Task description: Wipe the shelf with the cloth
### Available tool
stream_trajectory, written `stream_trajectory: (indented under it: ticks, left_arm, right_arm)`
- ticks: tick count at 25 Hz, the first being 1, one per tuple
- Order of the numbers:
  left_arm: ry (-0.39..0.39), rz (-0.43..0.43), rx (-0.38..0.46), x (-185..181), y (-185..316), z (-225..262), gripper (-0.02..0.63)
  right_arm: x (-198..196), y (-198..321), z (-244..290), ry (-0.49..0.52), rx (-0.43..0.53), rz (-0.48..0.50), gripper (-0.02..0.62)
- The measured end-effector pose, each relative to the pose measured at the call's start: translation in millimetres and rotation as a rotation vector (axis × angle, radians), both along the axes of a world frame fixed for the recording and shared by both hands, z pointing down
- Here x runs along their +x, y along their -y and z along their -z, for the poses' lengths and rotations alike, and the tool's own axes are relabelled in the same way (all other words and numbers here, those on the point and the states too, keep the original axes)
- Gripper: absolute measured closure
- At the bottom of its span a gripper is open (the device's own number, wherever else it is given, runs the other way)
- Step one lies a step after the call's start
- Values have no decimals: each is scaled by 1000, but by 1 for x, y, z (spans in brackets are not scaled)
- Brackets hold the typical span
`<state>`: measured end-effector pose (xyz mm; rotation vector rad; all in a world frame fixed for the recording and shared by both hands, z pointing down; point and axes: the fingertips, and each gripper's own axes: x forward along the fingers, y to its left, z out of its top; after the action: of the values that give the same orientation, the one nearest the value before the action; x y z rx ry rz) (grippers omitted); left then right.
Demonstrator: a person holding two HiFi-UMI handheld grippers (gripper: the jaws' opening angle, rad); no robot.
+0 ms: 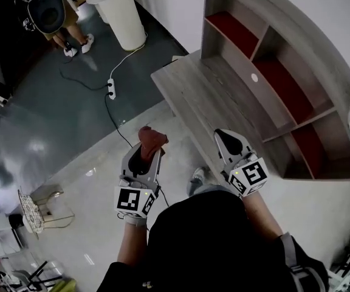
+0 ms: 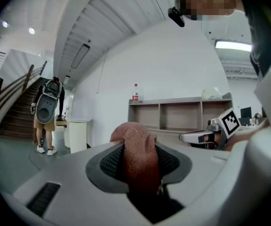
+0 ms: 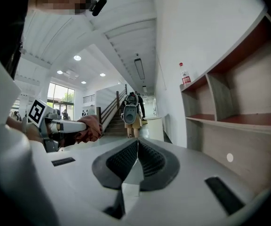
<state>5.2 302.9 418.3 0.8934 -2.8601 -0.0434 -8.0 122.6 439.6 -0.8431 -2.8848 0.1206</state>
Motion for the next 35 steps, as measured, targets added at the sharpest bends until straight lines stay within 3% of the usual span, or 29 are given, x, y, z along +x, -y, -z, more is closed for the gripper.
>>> stream_trajectory:
  ticks: [5,19,28,35]
  left_arm:
    - [-21,-114,-10,-63,54,1,454]
    - [-124,-532,-1,-165,220,-15,454]
    - [-114,-878,-26,-192,316,-5,454]
    - [-100,-976,-66,-195,380,-9,454]
  right_arm:
    - [-40,45,-4,-26,-14,-115,597]
    - [-70,156,-27,-120,-14,-518,597]
    - [-75,183,-16,-135,-2,-833,597]
    - [-49,191,-10,-135,24,-1016,597]
